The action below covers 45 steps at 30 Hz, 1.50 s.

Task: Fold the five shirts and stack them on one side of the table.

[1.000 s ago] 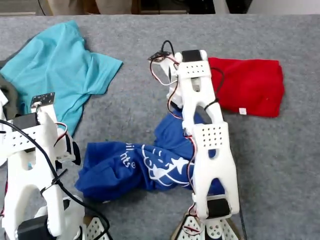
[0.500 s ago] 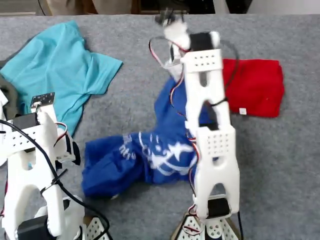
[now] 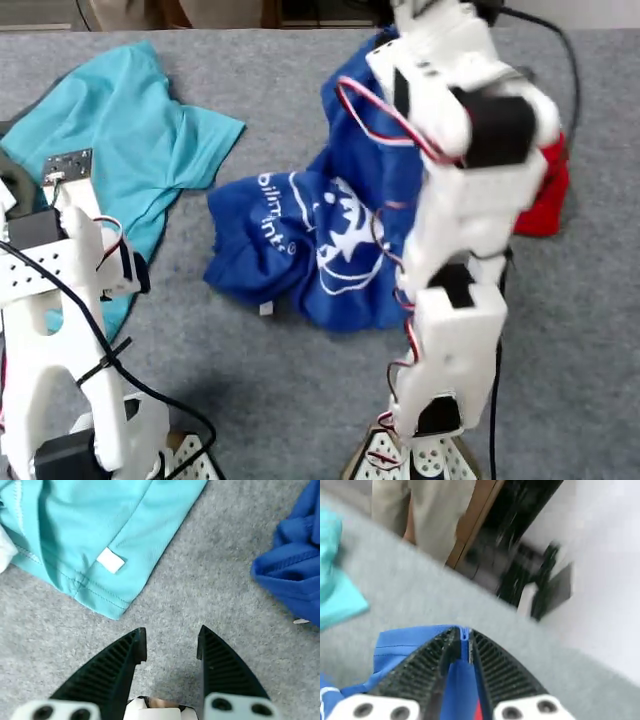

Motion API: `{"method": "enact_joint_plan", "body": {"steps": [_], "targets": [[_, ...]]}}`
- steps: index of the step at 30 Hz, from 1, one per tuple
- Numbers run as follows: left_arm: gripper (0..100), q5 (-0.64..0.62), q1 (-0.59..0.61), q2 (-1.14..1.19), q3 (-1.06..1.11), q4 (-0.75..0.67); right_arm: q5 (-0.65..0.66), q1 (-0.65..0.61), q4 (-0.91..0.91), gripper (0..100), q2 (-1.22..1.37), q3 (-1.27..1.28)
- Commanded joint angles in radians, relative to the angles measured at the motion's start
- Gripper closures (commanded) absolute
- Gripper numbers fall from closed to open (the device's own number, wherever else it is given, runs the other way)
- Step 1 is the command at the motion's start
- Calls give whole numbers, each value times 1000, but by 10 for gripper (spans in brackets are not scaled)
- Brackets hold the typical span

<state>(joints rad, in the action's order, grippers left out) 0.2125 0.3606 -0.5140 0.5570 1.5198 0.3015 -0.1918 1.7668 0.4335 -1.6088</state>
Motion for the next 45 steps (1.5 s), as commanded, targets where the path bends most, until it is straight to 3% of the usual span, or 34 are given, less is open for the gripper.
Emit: {"method": "enact_joint_plan", "body": {"steps": [1,7,12,22,28,33,37,45], "targets": [[825,-20,-15,1,-49,-3,-8,-54,20,997,-188,-41],[825,-74,-15,-4,-41,-41,-2,-176,20,997,-395,-38],[825,-75,-15,-1,-48,-44,-2,-194,20,997,-495,90],[824,-75,-28,2,-48,-109,41,-189,15,997,-670,832],[824,-98,-233,2,-49,-121,121,-28,-89,997,-789,1267],[824,-180,-451,4,-38,-241,140,173,-358,997,-915,1678],[824,-172,-572,91,-18,-328,133,216,-534,997,-1038,1971],[828,-181,-611,595,-123,-376,133,226,-652,997,-1273,2252]]}}
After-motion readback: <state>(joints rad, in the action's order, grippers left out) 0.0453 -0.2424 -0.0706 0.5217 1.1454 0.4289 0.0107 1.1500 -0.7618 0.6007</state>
